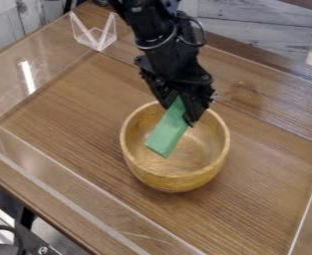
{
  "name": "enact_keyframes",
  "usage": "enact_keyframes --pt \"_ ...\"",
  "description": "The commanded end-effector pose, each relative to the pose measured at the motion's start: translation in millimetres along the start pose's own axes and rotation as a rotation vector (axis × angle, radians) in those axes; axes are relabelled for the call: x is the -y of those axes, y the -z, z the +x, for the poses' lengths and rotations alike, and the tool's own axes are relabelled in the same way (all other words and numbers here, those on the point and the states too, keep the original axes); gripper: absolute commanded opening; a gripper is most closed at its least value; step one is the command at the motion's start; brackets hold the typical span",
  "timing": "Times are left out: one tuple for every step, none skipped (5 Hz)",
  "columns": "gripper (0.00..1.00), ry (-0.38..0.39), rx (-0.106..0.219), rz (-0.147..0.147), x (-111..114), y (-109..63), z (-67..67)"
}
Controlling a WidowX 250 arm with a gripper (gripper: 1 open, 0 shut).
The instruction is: Put the green block in the brown bowl
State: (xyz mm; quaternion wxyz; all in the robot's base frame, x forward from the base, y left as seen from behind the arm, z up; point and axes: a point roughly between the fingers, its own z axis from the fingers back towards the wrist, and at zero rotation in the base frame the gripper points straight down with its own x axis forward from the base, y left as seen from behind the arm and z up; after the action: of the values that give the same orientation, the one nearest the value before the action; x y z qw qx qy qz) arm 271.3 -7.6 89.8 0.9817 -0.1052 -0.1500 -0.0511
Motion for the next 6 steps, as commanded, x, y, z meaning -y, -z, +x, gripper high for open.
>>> enact_keyframes --pt "0.0 0.003 0.04 0.007 -4.2 -6.6 8.4" --pt "0.0 0.0 0.037 0.005 -5.7 -4.6 8.4" --pt "0.0 -0.002 0.036 0.003 -7.2 -2.5 8.5" --pt "0.0 -0.005 0.033 0.001 -8.6 -0.6 8.6" --pt "0.0 -0.007 0.03 -0.001 -9.9 1.5 8.8" --pt "0.0 -0.01 0.026 -0.003 -11.1 3.3 8.8"
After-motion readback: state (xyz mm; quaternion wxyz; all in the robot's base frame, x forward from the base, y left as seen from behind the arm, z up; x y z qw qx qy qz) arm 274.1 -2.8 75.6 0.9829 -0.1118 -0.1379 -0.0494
